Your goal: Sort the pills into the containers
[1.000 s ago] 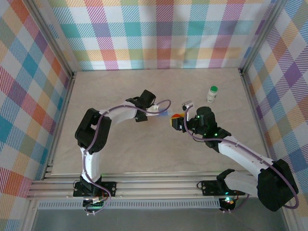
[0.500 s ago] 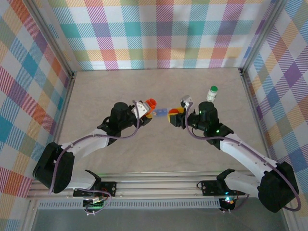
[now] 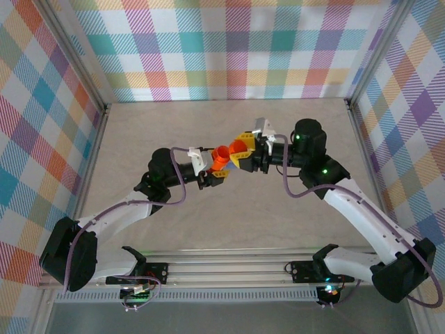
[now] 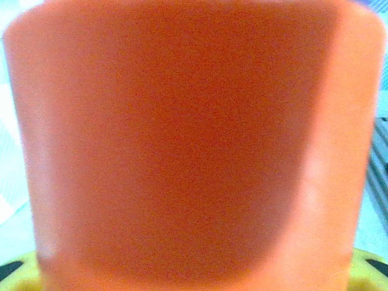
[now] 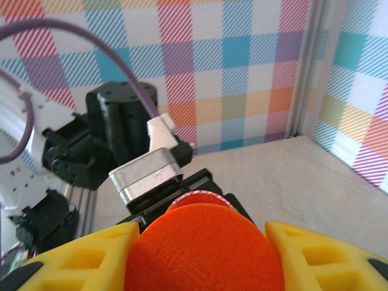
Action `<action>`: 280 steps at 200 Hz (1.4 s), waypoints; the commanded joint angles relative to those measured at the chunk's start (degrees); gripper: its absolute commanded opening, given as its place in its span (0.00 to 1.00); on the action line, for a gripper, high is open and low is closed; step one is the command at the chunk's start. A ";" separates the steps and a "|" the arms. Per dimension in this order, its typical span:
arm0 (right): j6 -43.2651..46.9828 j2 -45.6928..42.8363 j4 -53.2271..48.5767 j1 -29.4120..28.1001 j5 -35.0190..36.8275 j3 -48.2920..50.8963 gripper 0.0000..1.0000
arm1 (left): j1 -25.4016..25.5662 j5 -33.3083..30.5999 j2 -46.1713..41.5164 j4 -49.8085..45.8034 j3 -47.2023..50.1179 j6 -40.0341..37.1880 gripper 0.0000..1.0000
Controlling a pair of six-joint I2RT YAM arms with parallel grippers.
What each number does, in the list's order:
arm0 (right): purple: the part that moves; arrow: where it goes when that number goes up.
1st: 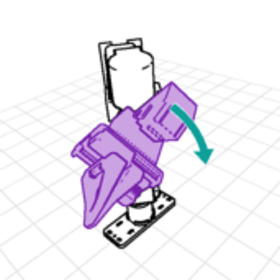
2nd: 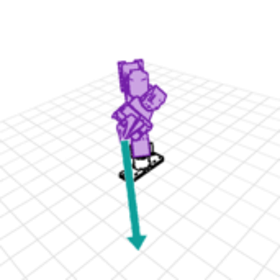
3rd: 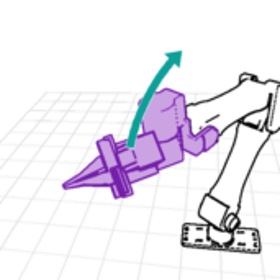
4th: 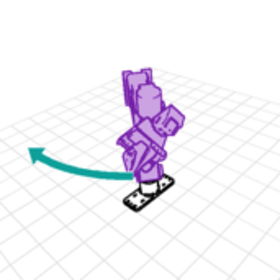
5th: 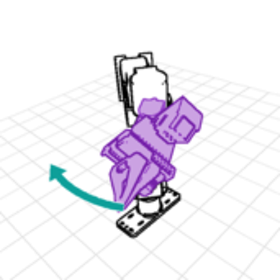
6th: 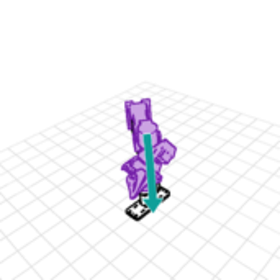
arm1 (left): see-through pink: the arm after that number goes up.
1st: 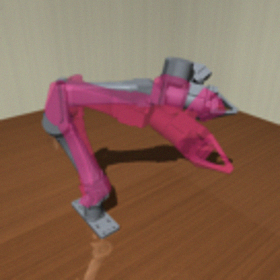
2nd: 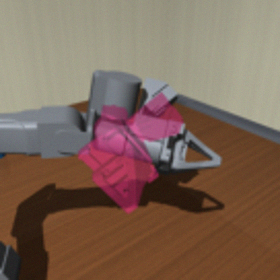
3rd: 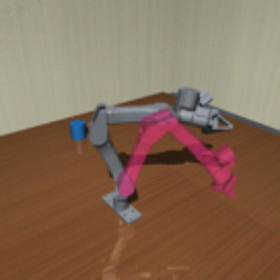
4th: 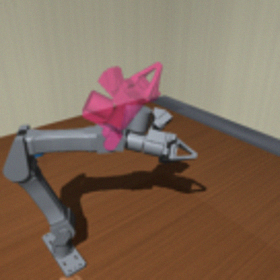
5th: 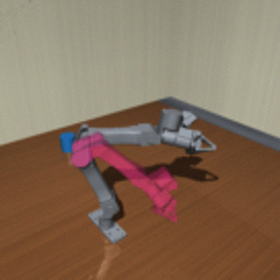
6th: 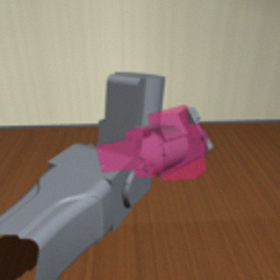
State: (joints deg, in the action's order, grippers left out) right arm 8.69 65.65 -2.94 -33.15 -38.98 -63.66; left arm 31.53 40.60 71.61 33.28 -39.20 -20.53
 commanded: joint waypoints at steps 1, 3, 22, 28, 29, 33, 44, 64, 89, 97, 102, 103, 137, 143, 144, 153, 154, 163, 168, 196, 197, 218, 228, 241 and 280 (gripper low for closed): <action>7.18 1.55 -7.49 -1.10 -2.82 -2.72 0.00 | 0.96 5.29 -0.85 -1.14 -1.21 -1.45 0.00; 7.32 1.73 -7.64 -1.12 -2.89 -2.81 0.00 | 1.05 5.41 -0.79 -1.16 -1.22 -1.57 0.00; 8.82 3.06 -9.47 -1.72 -3.70 -3.72 0.00 | 1.76 6.47 -0.99 -2.60 -1.87 -2.47 0.00; 9.44 3.42 -10.26 -1.95 -3.98 -3.99 0.00 | 1.99 6.75 -0.99 -3.21 -2.08 -2.77 0.00; 9.60 3.51 -10.38 -1.98 -3.99 -4.05 0.00 | 2.02 6.85 -1.01 -3.30 -2.10 -2.81 0.00; 10.05 3.79 -10.90 -2.18 -4.22 -4.15 0.00 | 2.16 7.15 -1.05 -3.69 -2.35 -2.92 0.00; 11.28 4.54 -12.02 -2.52 -5.35 -4.28 0.00 | 2.47 7.66 -1.23 -4.24 -2.72 -3.23 0.00; 13.51 5.65 -13.97 -2.98 -7.46 -4.29 0.00 | 2.75 8.70 -1.82 -5.46 -3.21 -4.13 0.00; 20.92 6.90 -20.45 -3.20 -12.38 -4.80 0.00 | 2.84 9.38 -2.91 -7.26 -3.77 -5.57 0.00; 24.71 7.46 -24.38 -3.45 -12.83 -5.57 0.00 | 2.81 9.24 -3.34 -7.98 -3.93 -6.64 0.00; 27.43 7.88 -27.09 -3.55 -12.80 -6.22 0.00 | 2.84 9.28 -3.55 -8.63 -4.17 -7.29 0.00; 27.96 7.94 -27.50 -3.57 -12.79 -6.30 0.00 | 2.79 9.26 -3.52 -8.83 -4.24 -7.35 0.00; 40.60 9.23 -39.81 -3.69 -10.65 -8.40 0.00 | 1.81 12.43 -4.09 -11.73 -6.94 -9.28 0.00; 41.91 9.24 -41.12 -3.73 -9.78 -8.48 0.00 | 1.57 13.80 -3.94 -12.60 -7.72 -9.78 0.00; 42.27 9.24 -41.37 -3.75 -9.65 -8.49 0.00 | 1.54 14.02 -3.94 -12.92 -7.86 -9.87 0.00; 44.54 9.15 -43.45 -3.73 -8.58 -8.58 0.00 | 1.22 15.83 -3.58 -16.12 -9.57 -11.17 0.00; 44.69 9.15 -43.68 -3.71 -8.53 -8.63 0.00 | 1.19 16.05 -3.58 -16.57 -9.71 -11.40 0.00; 46.50 9.24 -46.03 -3.70 -8.33 -9.05 0.00 | 1.03 17.76 -3.19 -20.84 -11.82 -13.43 0.00; 47.58 9.32 -47.01 -3.66 -8.52 -9.35 0.00 | 0.95 18.55 -3.10 -22.74 -12.85 -14.44 0.00; 50.35 8.84 -47.79 -4.38 -7.89 -7.95 0.00 | -0.21 22.84 -2.81 -26.79 -15.96 -16.68 0.00; 50.32 8.82 -47.69 -4.43 -7.79 -7.83 0.00 | -0.22 22.89 -2.80 -26.74 -16.02 -16.58 0.00; 47.53 8.77 -43.56 -5.77 -4.83 -5.75 0.00 | -0.33 21.14 -2.34 -26.24 -17.38 -15.04 0.00; 46.05 9.16 -42.64 -5.83 -5.27 -5.35 0.00 | -0.32 20.38 -2.60 -25.05 -17.25 -14.33 0.00; 44.03 10.24 -42.20 -6.14 -5.36 -5.78 0.00 | -0.29 18.42 -3.40 -23.61 -16.61 -13.80 0.00; 20.08 17.16 -34.44 -6.05 3.96 -8.74 0.00 | 0.09 6.76 -6.01 -13.93 -12.33 -10.78 0.00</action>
State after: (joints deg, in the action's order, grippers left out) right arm 45.25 75.09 -32.67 -37.15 -44.64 -74.61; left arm 31.70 53.25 70.63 -1.28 -49.67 -36.64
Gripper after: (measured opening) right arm 0.445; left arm 0.542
